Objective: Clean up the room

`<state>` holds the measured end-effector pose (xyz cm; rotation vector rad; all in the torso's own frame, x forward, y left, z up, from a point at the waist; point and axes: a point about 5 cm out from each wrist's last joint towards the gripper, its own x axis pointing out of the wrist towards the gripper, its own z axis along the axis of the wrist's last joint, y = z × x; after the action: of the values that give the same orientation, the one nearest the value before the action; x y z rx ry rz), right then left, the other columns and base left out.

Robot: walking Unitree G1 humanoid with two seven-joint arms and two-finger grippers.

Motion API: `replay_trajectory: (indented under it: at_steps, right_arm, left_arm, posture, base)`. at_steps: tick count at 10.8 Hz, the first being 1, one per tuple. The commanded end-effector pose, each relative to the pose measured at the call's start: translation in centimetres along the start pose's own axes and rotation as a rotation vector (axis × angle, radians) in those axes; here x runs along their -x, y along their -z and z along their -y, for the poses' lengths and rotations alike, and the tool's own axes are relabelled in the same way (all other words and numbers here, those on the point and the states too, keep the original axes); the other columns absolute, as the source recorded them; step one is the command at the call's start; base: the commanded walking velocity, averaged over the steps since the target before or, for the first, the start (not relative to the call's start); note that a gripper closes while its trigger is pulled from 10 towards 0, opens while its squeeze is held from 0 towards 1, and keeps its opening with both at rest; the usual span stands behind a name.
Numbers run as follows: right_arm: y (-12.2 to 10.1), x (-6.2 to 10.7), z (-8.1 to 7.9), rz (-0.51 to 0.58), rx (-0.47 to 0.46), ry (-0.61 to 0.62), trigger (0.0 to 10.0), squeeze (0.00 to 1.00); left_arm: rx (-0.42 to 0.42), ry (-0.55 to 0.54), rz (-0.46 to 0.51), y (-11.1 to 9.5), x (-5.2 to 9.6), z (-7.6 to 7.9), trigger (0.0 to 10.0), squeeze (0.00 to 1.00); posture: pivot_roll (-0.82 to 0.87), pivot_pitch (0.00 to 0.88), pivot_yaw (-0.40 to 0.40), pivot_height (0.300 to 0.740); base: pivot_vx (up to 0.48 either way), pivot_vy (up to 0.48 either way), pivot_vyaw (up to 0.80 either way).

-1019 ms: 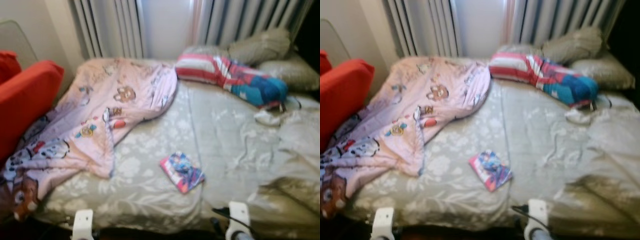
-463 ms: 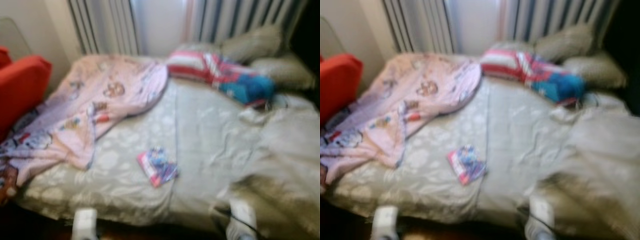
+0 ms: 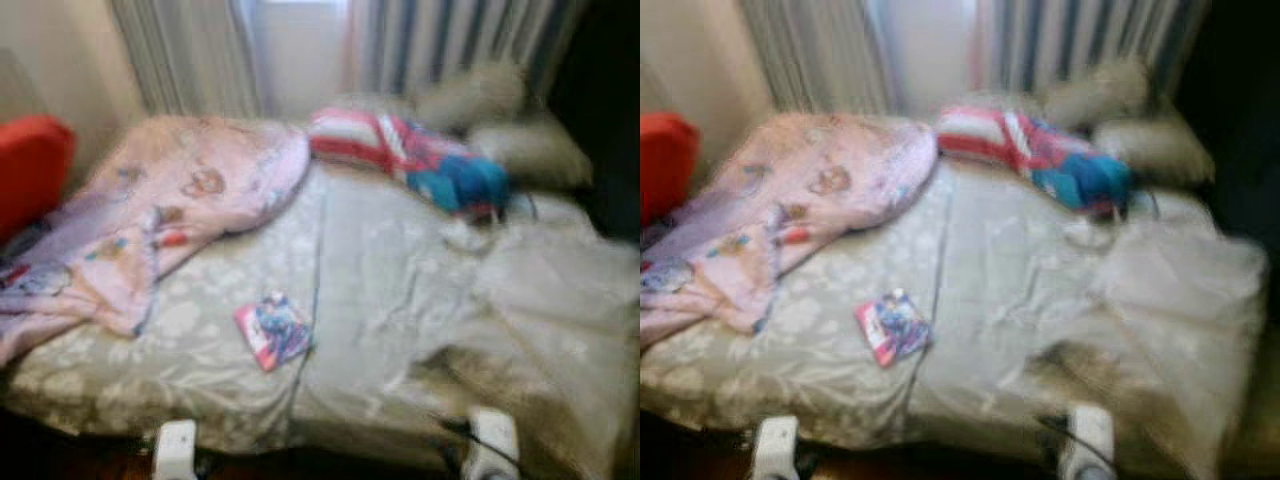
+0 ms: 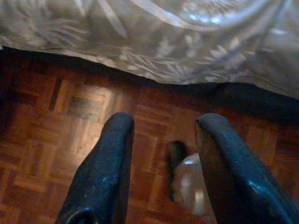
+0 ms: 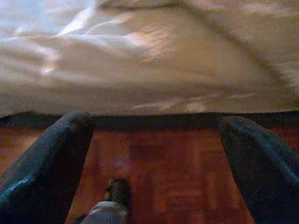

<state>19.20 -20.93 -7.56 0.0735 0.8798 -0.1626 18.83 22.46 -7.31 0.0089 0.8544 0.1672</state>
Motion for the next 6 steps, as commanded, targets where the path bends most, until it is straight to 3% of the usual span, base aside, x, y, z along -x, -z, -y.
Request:
replay_trajectory:
  at_steps: [1,5,6]
  right_arm:
    - [-0.3,-0.14,-1.17,0.006,-0.003,-0.03,10.0,0.0]
    - [-0.22,-0.13,-1.13,0.005,-0.003,-0.029,10.0,0.0]
    - [-0.17,-0.12,-1.12,0.003,0.0,-0.028,10.0,0.0]
  left_arm:
    - [0.005,-0.019,-0.013,0.32,0.13,-0.83,10.0,0.0]
    - [-0.005,-0.019,-0.024,0.57,0.18,-0.88,10.0,0.0]
    - [-0.02,-0.022,-0.036,0.8,0.22,-0.91,10.0,0.0]
  posture:
    - [0.13,0.0,-0.014,0.74]
    - [0.13,0.0,-0.014,0.74]
    - [0.13,0.0,-0.014,0.74]
  base:
    - [0.0,-0.304,0.0]
    - [0.0,-0.294,0.0]
    - [0.0,0.0,0.0]
